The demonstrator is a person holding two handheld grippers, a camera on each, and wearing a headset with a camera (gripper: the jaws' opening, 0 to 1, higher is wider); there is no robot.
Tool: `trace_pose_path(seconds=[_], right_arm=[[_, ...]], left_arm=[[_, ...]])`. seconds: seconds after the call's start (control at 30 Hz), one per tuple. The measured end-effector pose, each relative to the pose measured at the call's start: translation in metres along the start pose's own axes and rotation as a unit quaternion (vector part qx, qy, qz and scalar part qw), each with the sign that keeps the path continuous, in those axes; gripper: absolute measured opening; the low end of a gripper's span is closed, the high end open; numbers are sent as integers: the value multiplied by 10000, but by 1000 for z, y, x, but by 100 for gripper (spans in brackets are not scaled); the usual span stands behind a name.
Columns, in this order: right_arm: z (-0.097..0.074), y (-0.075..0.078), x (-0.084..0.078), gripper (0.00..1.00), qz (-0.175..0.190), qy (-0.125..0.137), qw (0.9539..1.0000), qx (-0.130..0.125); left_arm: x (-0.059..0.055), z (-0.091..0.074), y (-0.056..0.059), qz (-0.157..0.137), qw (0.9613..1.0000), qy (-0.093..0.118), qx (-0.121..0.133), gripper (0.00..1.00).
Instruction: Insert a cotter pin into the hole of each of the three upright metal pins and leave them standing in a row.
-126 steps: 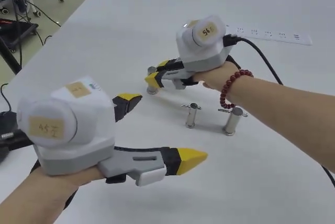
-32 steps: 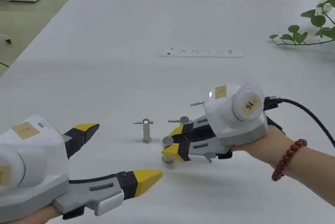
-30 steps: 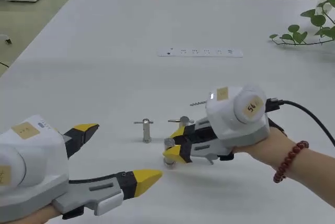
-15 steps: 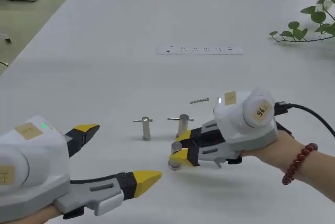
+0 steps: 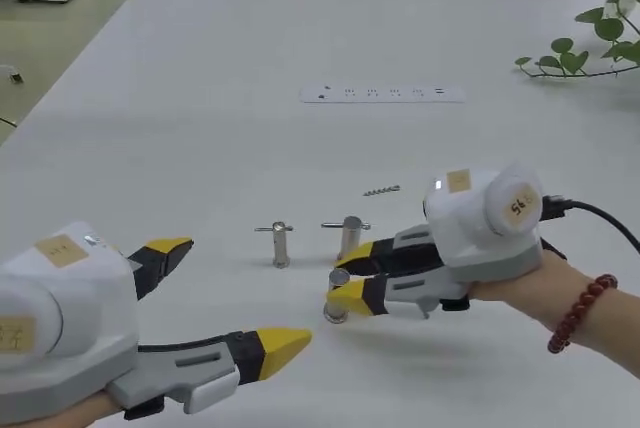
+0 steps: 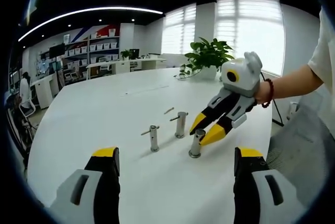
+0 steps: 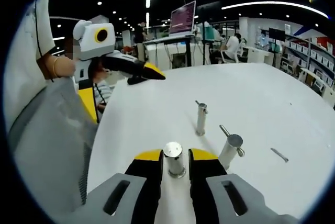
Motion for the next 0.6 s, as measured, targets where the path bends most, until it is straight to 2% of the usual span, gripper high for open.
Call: trace_pose_path(seconds=[0.13,0.33,0.6], right_arm=[[-5,-2,5,23,103,97,9999,52],[-12,-2,9,31,291,112,9995,38],[-31,11,15,36,385,140,9991,-101]], left_arm=[[1,1,1,11,10000,19,-26,91],[6,0,2,26,9998,212,-52,91],[4,1,1,31,9999,118,-44,95]])
Point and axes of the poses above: the centre of the closed fingertips' face, and the gripper's own axes: z roughly forward along the fingers, y roughly to its right, x roughly out of its top, the point moved 5 cm from there along -z, roughly backward along the fingers, and after that the axes turned 12 degrees about -z, right-handed, at the moved point
